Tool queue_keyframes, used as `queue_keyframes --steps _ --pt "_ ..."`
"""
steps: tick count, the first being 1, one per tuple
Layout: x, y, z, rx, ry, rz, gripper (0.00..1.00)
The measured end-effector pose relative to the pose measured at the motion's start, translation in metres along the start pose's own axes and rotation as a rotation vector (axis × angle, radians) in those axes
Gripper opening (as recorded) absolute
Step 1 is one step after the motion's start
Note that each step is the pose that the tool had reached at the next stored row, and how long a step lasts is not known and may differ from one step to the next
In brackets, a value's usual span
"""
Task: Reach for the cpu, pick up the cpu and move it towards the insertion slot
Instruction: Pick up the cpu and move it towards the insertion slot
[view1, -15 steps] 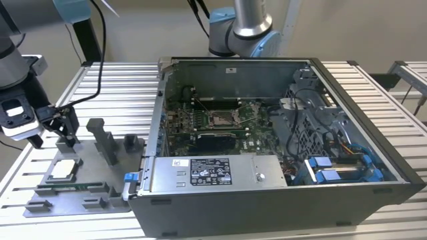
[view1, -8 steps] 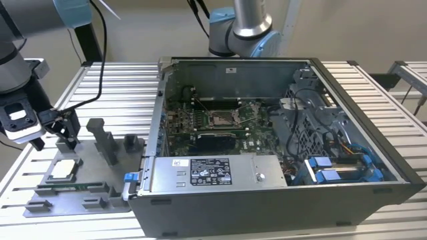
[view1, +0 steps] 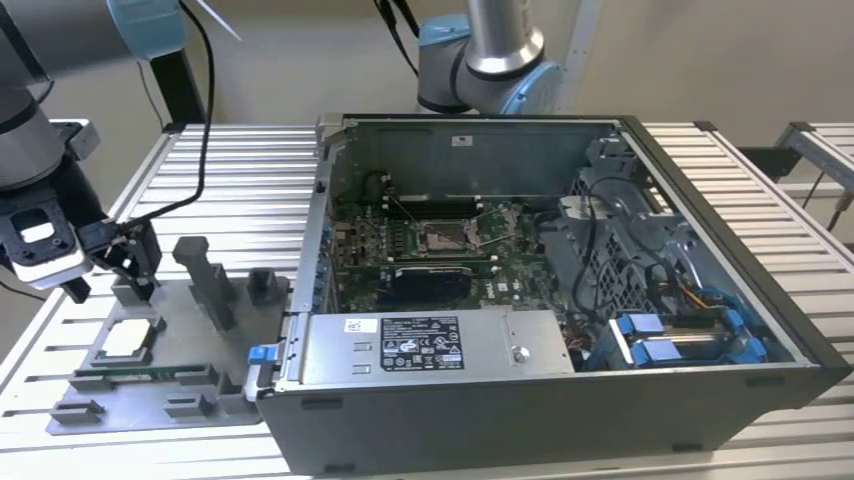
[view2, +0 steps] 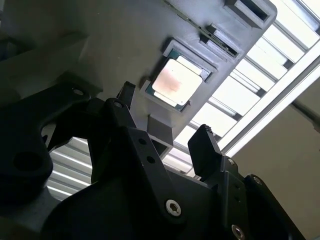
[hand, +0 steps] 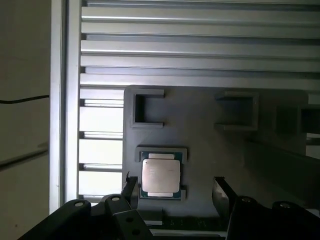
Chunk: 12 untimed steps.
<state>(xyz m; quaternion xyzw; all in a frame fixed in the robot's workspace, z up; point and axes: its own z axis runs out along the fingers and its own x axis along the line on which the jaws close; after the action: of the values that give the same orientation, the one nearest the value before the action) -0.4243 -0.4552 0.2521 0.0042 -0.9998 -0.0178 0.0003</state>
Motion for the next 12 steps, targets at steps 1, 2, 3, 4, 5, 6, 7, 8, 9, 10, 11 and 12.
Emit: queue_keyframes --steps 1,2,3,4,5,6,7,8,9,10,11,12 --pt "0.0000 0.0000 0.0000 0.0000 0.0000 0.000 1.00" --pt "0.0000 0.0000 0.0001 0.0000 0.0000 0.000 1.00" --pt "0.0000 0.0000 0.0001 0.0000 0.0000 0.000 1.00" --pt "0.0000 0.0000 0.0001 -0.0001 0.0000 0.000 1.00" --pt "0.0000 0.0000 0.0002 -0.0001 -0.0001 0.000 1.00" --pt "0.0000 0.0000 0.0007 -0.0003 -0.0003 0.000 1.00" --pt "0.0000 0.0000 0.0014 -0.0004 -0.0005 0.000 1.00" --pt "0.0000 0.0000 0.0018 -0.0004 -0.0002 0.000 1.00" --pt "0.0000 -0.0002 0.0023 -0.0012 -0.0001 0.000 1.00" --pt "0.0000 -0.0005 0.0033 -0.0022 -0.0002 0.000 1.00" --pt "0.0000 -0.0006 0.0044 -0.0025 -0.0003 0.000 1.00" --pt "0.0000 -0.0009 0.0055 -0.0024 -0.0002 0.000 1.00"
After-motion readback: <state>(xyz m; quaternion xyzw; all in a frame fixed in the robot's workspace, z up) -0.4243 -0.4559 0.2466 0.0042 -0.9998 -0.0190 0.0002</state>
